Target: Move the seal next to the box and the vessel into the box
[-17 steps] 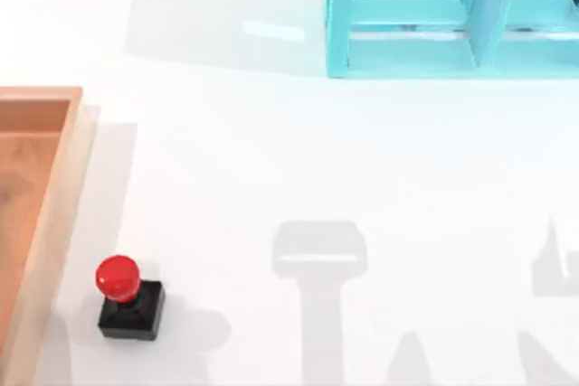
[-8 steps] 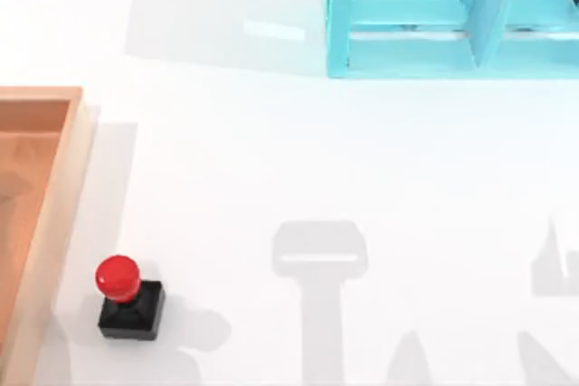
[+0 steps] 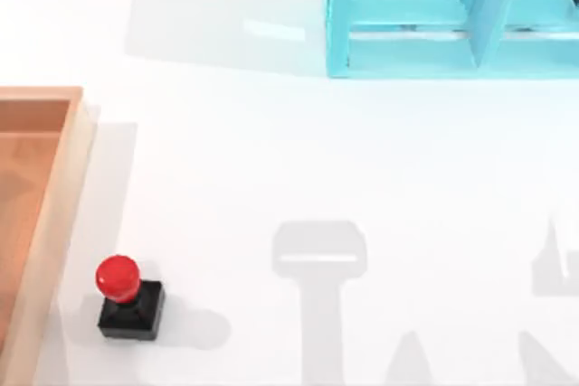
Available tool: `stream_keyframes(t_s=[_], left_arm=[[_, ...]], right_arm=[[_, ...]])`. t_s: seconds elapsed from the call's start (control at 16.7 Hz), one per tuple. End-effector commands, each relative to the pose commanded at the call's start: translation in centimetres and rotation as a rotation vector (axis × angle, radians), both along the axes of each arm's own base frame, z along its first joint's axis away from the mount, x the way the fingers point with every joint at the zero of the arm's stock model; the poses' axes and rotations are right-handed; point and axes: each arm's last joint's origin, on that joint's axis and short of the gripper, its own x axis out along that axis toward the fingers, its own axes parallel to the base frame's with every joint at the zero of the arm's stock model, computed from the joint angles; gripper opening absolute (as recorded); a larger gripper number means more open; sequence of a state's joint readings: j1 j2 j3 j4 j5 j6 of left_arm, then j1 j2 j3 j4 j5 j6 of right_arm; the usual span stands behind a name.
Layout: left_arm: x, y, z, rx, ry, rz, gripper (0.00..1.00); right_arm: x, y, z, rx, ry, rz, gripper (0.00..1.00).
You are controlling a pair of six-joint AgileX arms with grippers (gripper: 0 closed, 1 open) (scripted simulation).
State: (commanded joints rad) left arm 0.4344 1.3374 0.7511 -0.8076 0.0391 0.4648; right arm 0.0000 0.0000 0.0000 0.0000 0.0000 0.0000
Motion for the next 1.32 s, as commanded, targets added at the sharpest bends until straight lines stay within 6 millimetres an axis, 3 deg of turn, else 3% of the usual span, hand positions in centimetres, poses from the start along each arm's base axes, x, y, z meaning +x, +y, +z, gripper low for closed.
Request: stream_keyframes(t_s=[0.24,1.02,1.32], left_arm=[[0.02,-0.02,-0.07,-0.001,0.001,0.0,0.0],[0.02,-0.02,-0.07,-0.001,0.001,0.0,0.98],[0.02,-0.02,-0.07,-0.001,0.001,0.0,1.0]], right_arm=[[0.0,0.0,0.0,0.0,0.0,0.0,1.0],[0.0,0.0,0.0,0.0,0.0,0.0,1.0],[0.0,0.0,0.0,0.0,0.0,0.0,1.0]])
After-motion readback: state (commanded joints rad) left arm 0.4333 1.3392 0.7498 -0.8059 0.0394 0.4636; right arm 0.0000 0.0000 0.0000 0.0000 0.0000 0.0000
